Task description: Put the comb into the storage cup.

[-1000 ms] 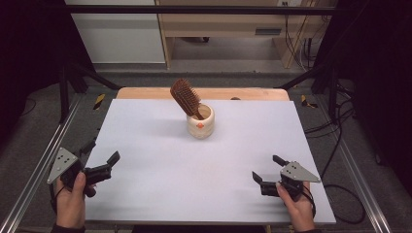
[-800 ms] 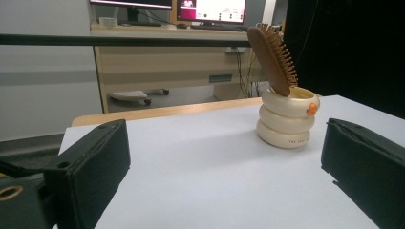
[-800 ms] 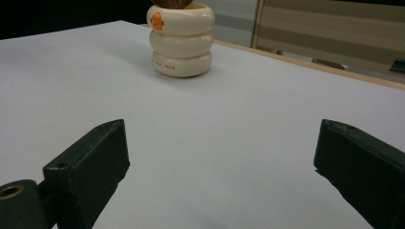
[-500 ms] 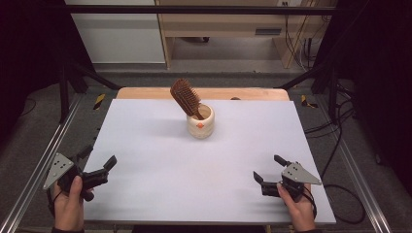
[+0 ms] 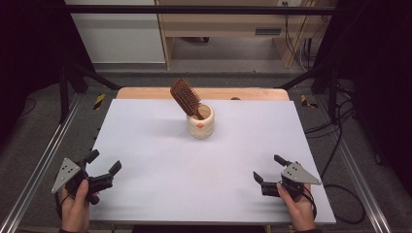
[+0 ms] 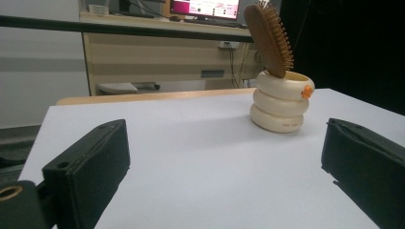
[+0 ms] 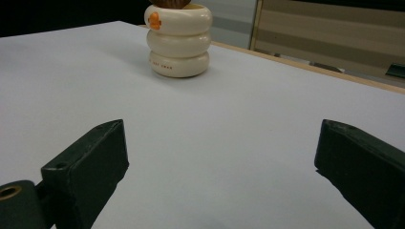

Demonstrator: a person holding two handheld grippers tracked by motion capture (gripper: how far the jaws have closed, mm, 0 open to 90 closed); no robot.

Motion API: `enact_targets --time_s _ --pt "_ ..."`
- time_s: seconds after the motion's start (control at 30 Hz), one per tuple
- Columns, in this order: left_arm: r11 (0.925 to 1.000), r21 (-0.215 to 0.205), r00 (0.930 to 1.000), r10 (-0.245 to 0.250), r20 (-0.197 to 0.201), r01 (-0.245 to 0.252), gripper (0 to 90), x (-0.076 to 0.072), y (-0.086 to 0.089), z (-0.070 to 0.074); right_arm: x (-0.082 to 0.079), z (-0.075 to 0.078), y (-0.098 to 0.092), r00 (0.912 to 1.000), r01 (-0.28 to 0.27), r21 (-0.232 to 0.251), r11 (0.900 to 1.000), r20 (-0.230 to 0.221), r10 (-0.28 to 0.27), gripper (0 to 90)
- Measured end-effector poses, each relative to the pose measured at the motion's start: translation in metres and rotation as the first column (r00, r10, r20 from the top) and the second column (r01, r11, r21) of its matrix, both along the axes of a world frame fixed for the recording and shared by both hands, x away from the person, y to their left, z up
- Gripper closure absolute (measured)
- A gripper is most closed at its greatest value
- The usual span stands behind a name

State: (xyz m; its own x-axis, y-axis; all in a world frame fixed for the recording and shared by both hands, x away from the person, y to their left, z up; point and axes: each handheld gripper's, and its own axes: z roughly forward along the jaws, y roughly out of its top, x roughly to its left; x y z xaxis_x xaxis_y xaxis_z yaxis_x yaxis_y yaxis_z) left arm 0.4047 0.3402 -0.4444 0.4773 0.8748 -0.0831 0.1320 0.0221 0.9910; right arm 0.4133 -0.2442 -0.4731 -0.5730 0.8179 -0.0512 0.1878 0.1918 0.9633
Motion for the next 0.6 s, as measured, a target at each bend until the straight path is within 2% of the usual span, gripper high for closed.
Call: enact_targets --time_s 0.17,0.6 --pt "0.9988 0.032 0.9993 -0.037 0.002 0.037 2.5 -0.001 -0.009 -0.005 0.000 0.000 0.000 1.0000 -0.002 0.002 1.000 -0.003 0.002 4.5" --pt "0.9947 0.027 0.9950 -0.099 -0.011 0.099 2.5 0.000 -0.030 -0.017 0.001 0.000 0.000 0.9999 -0.011 0.019 1.000 -0.004 0.011 4.5"
